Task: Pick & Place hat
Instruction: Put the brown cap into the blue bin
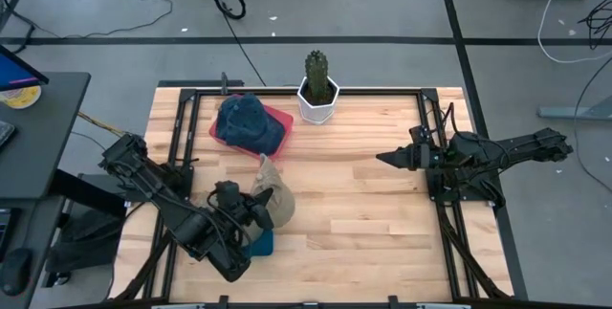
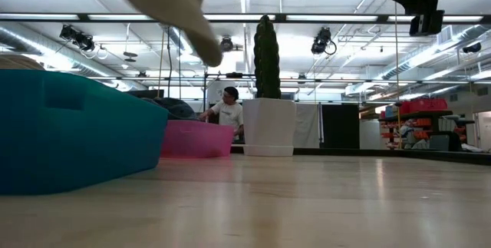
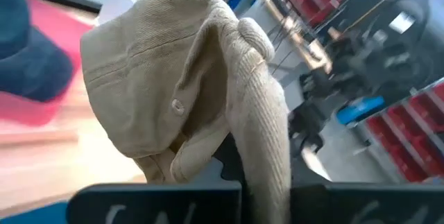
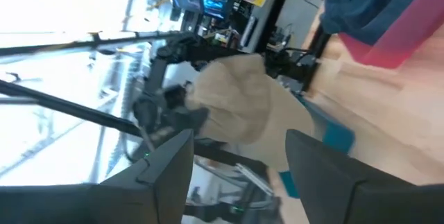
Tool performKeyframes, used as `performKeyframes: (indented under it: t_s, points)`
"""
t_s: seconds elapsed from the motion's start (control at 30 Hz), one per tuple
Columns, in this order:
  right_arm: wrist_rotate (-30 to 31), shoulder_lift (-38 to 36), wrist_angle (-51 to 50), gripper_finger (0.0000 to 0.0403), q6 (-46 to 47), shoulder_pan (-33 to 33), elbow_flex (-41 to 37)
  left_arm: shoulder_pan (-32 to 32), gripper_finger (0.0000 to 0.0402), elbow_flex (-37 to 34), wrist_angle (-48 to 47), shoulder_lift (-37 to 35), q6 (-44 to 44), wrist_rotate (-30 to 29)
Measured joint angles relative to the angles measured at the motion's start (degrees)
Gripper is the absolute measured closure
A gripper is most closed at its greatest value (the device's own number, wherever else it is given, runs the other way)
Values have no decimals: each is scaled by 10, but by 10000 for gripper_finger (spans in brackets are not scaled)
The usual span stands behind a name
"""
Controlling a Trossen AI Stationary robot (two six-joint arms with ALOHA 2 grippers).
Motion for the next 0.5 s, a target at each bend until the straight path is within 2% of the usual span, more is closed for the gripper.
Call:
performKeyframes:
  t_s: [0.27, 0.4, 0.5]
  points:
    - [60, 27, 60, 172, 54, 0, 0, -50, 400, 0, -120, -4, -72, 14]
    - [77, 60, 104, 172, 71, 0, 0, -80, 400, 1, -149, -5, -84, 25]
    - [80, 92, 145, 172, 94, 0, 0, -99, 400, 1, -159, -5, -82, -6]
